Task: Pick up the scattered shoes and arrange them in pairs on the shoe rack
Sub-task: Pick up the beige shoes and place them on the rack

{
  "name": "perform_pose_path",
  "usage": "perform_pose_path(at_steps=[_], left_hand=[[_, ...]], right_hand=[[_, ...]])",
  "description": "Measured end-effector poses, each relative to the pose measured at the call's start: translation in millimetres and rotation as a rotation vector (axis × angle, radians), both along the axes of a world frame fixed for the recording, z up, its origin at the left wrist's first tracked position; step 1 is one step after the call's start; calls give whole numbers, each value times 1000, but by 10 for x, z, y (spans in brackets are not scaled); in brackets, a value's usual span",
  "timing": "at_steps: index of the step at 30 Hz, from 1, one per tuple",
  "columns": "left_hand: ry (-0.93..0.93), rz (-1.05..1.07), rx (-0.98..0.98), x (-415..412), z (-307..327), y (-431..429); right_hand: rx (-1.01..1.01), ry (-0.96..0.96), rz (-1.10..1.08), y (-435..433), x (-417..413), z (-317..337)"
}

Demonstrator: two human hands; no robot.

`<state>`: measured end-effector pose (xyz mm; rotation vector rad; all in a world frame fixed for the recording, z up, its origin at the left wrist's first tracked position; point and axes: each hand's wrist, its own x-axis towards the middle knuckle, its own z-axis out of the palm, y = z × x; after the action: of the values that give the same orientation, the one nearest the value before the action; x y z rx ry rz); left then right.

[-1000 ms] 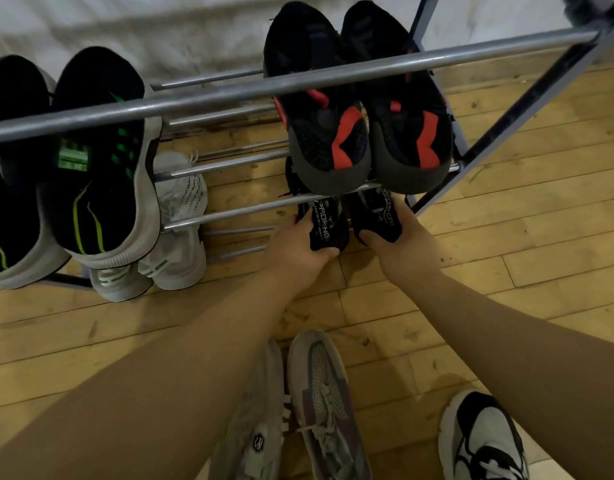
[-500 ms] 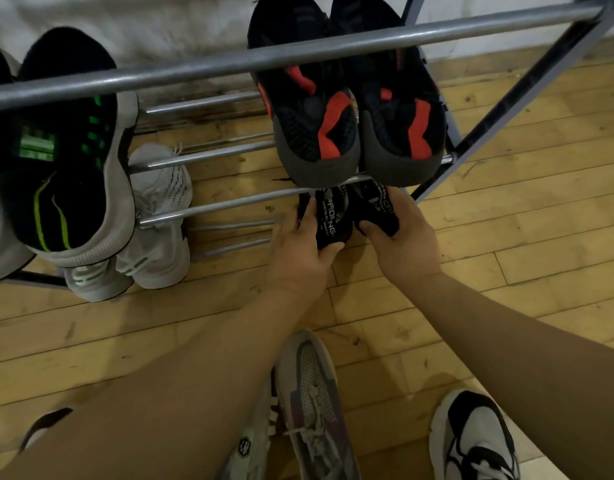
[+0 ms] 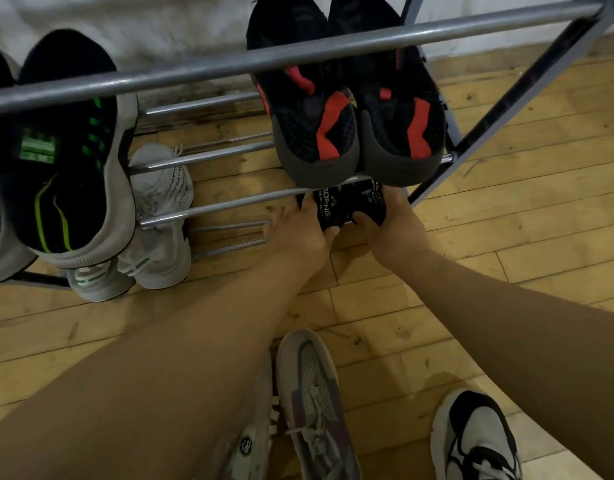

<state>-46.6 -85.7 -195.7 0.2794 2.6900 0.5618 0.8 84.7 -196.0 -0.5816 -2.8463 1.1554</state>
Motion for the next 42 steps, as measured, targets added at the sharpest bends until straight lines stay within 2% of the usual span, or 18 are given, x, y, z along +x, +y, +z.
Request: perform_pose_path(at_steps=[2,5,7,9,12,17,22,27,30,32,36,39,42], left_hand=[[-27,-4,-16,34,48,-28],[-37,27,-19,221,214,-237],[-59,21,27,480,319,-546],[-93,-4,26,778,365,-916],[-174,22,-27,1129,276,-1404],[-214,-7,-174,1600,119,-1808],[-348,-17,-88,1888,99,-1934],[-347,-56,-72,1881,90,-1978],[-401,-37,-65,1824,158,-1941],[-398,-13,-28,1796,307,-1826],[-303,-14,270,1756,865,-1336],[-265,-136,471,1734,1443,-902],[-189,-279,526,1706,2089,-535]], right_hand=[[5,-11,24,9,54,51],[122,-45,54,-58,367,213],[136,-114,207,-183,712,283],[6,-320,382,-361,1033,279],[-145,-506,413,-616,1266,142],[-204,-562,413,-841,1364,21],[-166,-541,468,-949,1426,9],[-217,-548,447,-988,1319,99],[-234,-544,503,-936,1237,384],[-170,-494,546,-850,1159,688],[-51,-432,533,-591,969,1470],[-165,-381,356,-321,958,2177],[-360,-259,181,23,1115,2945]])
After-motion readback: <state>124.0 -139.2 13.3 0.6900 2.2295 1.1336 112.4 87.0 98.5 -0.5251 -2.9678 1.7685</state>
